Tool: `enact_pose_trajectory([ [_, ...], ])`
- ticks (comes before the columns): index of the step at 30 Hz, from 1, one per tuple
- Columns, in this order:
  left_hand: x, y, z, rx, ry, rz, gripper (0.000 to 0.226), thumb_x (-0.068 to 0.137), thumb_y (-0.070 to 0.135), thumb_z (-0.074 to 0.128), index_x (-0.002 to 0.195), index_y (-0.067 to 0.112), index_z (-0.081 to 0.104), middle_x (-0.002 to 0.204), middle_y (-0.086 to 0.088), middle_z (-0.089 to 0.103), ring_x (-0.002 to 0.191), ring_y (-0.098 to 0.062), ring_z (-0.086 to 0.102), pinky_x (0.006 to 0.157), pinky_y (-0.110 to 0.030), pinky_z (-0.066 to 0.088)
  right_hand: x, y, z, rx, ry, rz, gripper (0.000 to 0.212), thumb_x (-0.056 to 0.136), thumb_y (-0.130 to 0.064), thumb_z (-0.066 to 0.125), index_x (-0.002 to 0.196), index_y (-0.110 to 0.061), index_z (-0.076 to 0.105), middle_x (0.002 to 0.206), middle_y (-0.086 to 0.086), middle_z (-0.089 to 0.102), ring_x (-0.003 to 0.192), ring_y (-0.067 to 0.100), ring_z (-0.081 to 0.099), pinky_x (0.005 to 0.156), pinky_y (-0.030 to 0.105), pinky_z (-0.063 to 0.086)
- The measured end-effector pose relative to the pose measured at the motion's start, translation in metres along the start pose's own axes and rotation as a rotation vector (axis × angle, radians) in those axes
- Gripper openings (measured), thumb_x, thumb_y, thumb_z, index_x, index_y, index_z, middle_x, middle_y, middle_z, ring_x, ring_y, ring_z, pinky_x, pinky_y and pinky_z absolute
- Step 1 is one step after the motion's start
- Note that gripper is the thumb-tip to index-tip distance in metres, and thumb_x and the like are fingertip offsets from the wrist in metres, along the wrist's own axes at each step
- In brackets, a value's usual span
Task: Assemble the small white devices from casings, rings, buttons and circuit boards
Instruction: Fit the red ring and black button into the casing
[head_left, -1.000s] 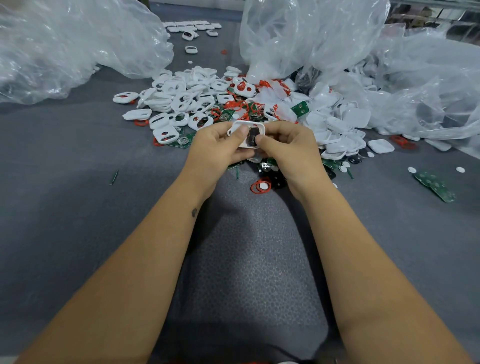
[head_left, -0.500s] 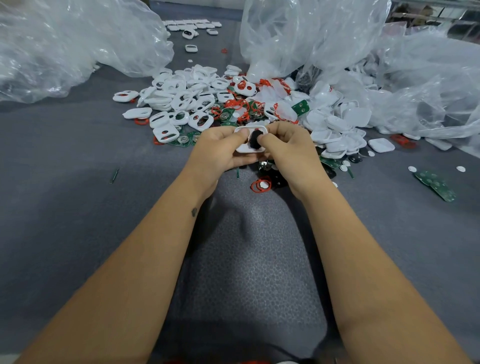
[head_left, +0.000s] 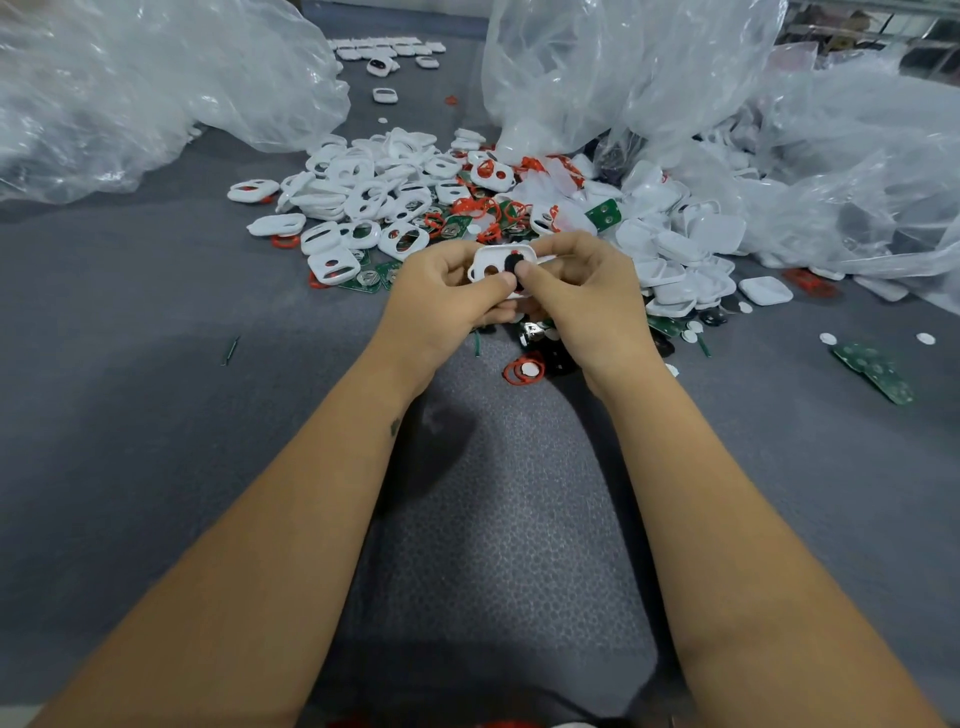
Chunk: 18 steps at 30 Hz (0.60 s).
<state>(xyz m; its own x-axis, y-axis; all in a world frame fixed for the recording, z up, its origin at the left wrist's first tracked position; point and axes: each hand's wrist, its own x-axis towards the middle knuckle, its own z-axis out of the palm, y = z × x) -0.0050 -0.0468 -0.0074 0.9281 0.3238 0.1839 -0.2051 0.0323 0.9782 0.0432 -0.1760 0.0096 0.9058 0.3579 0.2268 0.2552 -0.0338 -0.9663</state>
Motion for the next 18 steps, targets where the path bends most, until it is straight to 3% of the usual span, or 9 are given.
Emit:
enact_pose_trajectory([
  [5,0.002,0.001,0.001,-0.022,0.035,-0.048,0.023,0.092,-0.002,0.056,0.090,0.016,0.070,0.075,0.004,0.074,0.068,-0.011,0.071,0.061,-0.016,0.054,-0.001,0.003,0.002,-0.138,0.047,-0.184,0.025,0.084,0.000,0.066,0.085,-0.023,0.054,0.061,0.004,0.058,0.053,0.013,0.055,0.052,0.026,0.045],
  [7,0.002,0.001,0.001,-0.031,0.051,-0.067,0.025,0.091,-0.004,0.054,0.089,0.014,0.071,0.076,0.002,0.074,0.068,-0.011,0.071,0.060,-0.016,0.054,0.000,0.007,0.005,-0.246,0.048,-0.238,0.022,0.083,-0.003,0.064,0.081,-0.025,0.058,0.066,0.006,0.061,0.061,0.022,0.060,0.061,0.037,0.052],
  [9,0.003,0.000,0.000,-0.021,0.076,-0.067,0.025,0.090,-0.004,0.054,0.086,0.013,0.071,0.075,0.001,0.073,0.068,-0.010,0.070,0.061,-0.017,0.054,0.000,0.011,0.006,-0.360,0.019,-0.286,0.016,0.080,-0.008,0.061,0.083,-0.023,0.063,0.078,0.002,0.065,0.068,0.020,0.061,0.070,0.041,0.053],
  [12,0.005,0.000,-0.002,-0.023,0.120,-0.064,0.024,0.092,-0.002,0.054,0.083,0.014,0.071,0.075,0.000,0.072,0.064,-0.009,0.066,0.062,-0.019,0.055,-0.001,0.015,0.006,-0.515,-0.037,-0.355,0.024,0.072,-0.015,0.060,0.091,-0.028,0.062,0.096,-0.009,0.061,0.070,0.003,0.054,0.070,0.027,0.048],
  [15,0.005,0.003,-0.003,-0.153,0.126,-0.107,0.025,0.098,0.013,0.050,0.082,0.009,0.069,0.074,-0.005,0.068,0.062,-0.012,0.063,0.061,-0.022,0.055,0.003,0.018,0.003,-0.543,-0.031,-0.409,0.023,0.076,-0.011,0.067,0.097,-0.021,0.065,0.100,-0.013,0.053,0.072,0.004,0.055,0.071,0.019,0.045],
  [18,0.005,0.005,-0.006,-0.228,0.101,-0.179,0.046,0.102,0.031,0.035,0.088,0.003,0.069,0.073,-0.007,0.070,0.065,-0.014,0.067,0.062,-0.025,0.056,0.004,0.016,0.003,-0.407,0.072,-0.362,0.012,0.087,-0.010,0.065,0.093,-0.021,0.066,0.095,-0.011,0.055,0.079,0.005,0.056,0.072,0.013,0.042],
])
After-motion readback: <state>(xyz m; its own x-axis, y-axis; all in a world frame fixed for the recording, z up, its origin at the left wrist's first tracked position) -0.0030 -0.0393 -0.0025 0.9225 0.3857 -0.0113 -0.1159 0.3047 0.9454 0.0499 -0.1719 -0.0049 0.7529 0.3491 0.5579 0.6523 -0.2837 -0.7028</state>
